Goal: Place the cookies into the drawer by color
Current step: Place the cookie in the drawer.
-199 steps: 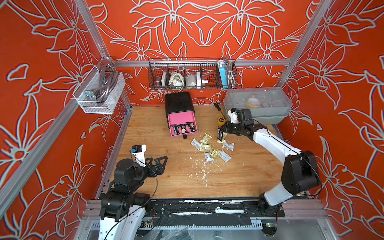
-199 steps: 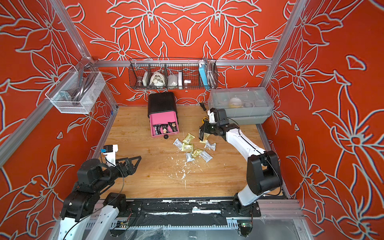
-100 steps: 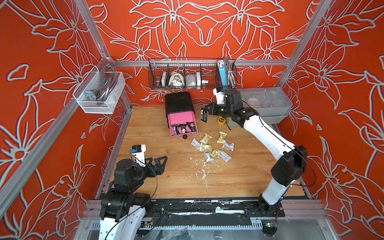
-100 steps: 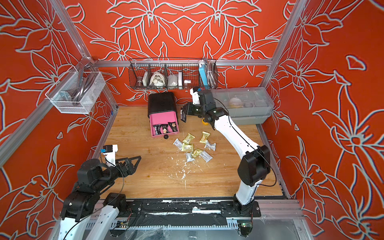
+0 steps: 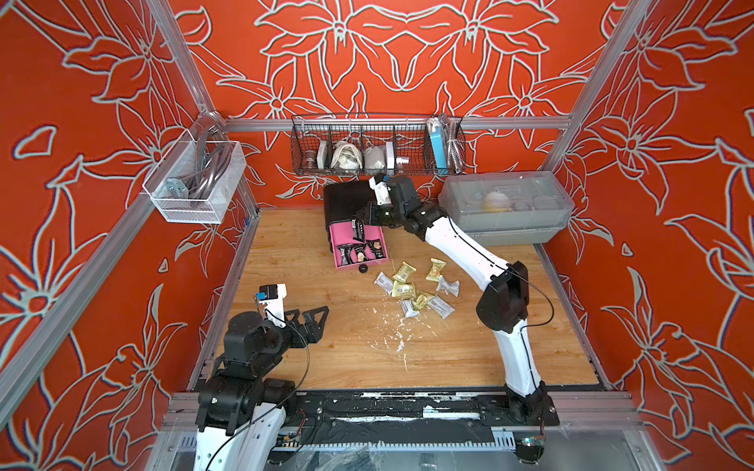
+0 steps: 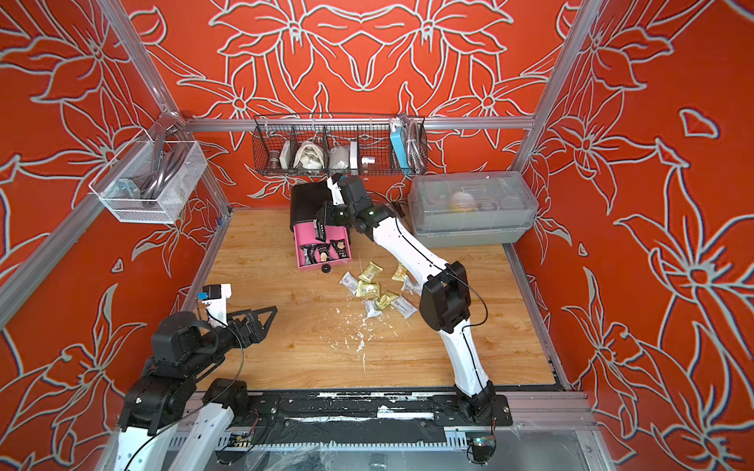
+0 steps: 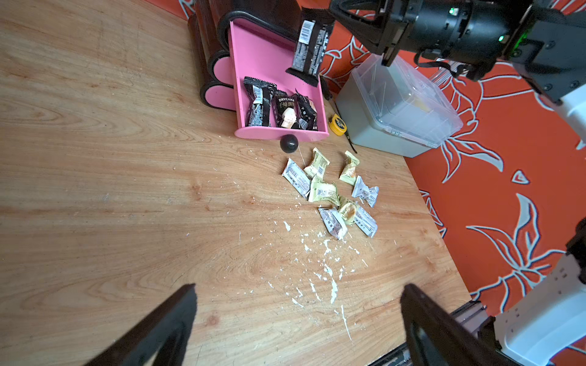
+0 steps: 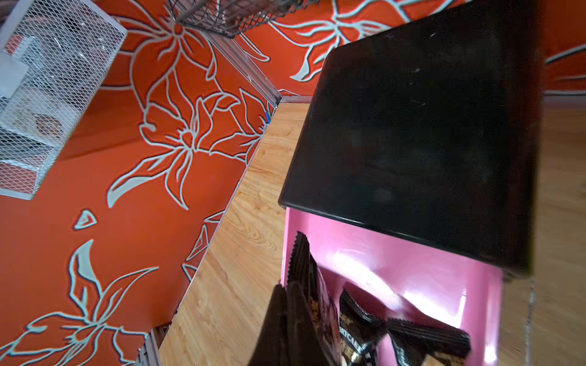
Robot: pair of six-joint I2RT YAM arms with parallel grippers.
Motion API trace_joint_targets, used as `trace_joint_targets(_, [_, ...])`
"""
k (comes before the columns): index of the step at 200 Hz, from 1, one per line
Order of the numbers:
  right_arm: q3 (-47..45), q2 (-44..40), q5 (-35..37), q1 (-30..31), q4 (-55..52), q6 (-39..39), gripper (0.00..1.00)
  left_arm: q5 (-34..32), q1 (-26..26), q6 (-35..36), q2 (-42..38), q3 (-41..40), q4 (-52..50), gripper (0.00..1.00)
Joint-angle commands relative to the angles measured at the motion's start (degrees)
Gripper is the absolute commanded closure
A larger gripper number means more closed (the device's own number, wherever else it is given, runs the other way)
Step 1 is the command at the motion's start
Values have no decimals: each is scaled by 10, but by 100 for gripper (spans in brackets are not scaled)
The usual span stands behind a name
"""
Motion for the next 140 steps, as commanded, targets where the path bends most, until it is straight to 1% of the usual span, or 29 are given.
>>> trace_joint_targets(1, [37,27,16,6,0,11,100,6,5,-1,-3,0,11,1])
trace_joint_targets(37, [38,60,58,5,0,-24,100,5,5,-2,-7,-1,11,1])
trace_joint_targets(76, [29,73,99,-5,-15,-67,100,7,6,-2,-7,-1,11,1])
trace_joint_targets(94, [29,74,105,-9,-21,-79,100,8,5,-2,-6,-1,11,1])
trace_joint_targets(113, [27,71,103,-9,-25,-86,91,8,5,-2,-6,-1,11,1])
trace_joint_targets(130, [23,64,95,-9,-24,-82,81,7,5,-1,-7,-1,11,1])
trace_joint_targets(140, [20,56,90,-9,-24,-80,78,7,5,-1,-7,-1,11,1])
